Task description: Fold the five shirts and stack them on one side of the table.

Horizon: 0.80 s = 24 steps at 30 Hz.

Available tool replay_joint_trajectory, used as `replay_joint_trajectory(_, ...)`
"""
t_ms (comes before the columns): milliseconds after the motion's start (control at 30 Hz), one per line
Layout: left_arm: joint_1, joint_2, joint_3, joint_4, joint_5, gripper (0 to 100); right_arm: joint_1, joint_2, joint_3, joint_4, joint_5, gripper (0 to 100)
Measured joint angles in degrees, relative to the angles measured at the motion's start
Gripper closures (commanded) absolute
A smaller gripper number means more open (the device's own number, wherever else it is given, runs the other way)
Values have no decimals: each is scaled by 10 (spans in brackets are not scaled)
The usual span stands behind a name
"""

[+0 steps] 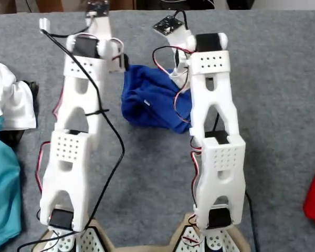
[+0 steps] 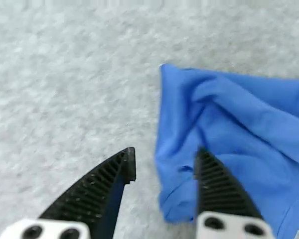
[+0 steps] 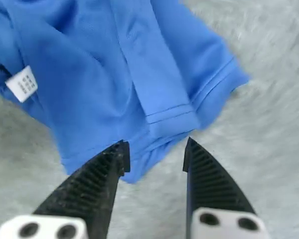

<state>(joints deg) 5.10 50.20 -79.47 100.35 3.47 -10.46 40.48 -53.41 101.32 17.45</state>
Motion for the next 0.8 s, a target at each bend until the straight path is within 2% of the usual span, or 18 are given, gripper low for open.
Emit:
replay_joint_trajectory(133, -7, -114, 160, 0, -33, 911, 1, 0, 23, 0, -81, 815)
replay_joint_trajectory(233, -7, -222, 301, 0, -53, 911, 2, 0, 37, 0, -96, 818)
replay_joint_trajectory(400, -8, -384, 479, 0, -91, 911, 2, 0, 40, -5, -102, 910)
replay_joint_trajectory(600, -13, -480, 556, 0, -98, 911, 2, 29, 38, -25, -116, 909)
replay_joint_trajectory(800, -13, -484, 560, 0, -82, 911, 16, 63, -25, -29, -244, 910)
